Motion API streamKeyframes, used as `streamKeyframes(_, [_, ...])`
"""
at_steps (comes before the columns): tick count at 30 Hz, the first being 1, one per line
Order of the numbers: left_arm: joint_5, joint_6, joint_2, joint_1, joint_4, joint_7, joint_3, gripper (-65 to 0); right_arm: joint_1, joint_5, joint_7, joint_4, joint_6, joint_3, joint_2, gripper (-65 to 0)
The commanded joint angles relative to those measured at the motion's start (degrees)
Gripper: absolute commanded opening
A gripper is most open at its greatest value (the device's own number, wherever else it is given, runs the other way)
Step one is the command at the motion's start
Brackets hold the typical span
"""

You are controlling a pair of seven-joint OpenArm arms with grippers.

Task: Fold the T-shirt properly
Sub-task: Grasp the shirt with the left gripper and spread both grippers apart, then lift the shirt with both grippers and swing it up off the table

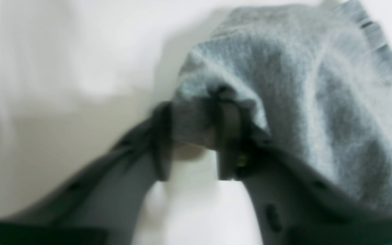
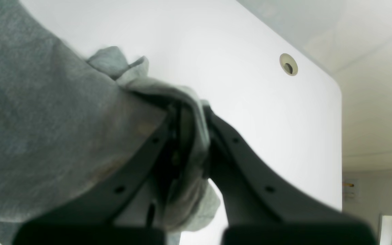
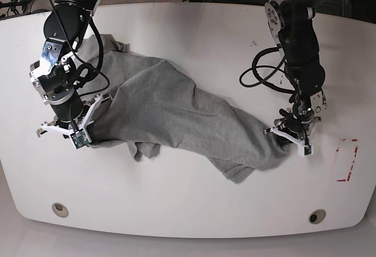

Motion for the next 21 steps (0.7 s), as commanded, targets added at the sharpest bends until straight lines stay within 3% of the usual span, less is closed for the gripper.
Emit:
streamKeyframes(1, [0.63,-0.38,0.34,-0.22,-0.25,3.35,2.11,-65.0,1.08,0.25,1.33,1.00,-0.39,0.25,0.62,-65.0])
streamKeyframes(8, [0.27,-0.38,-1.51,0.13,0.72,1.41,3.69,-65.0,1.44,0.25,1.33,1.00,-0.39,0.34,0.71,-65.0])
streamKeyframes(11, [0.71,-0.38,-1.60,1.54,7.05,1.50,3.51,-65.0,1.52,0.25,1.33,1.09,-0.39,0.34,1.15,-65.0])
streamKeyframes(21, [0.54,-0.38,-6.87,6.29,31.23,10.56,3.42,-65.0,8.03,0.16,1.25,1.00,-0.47,0.86,3.35,-65.0])
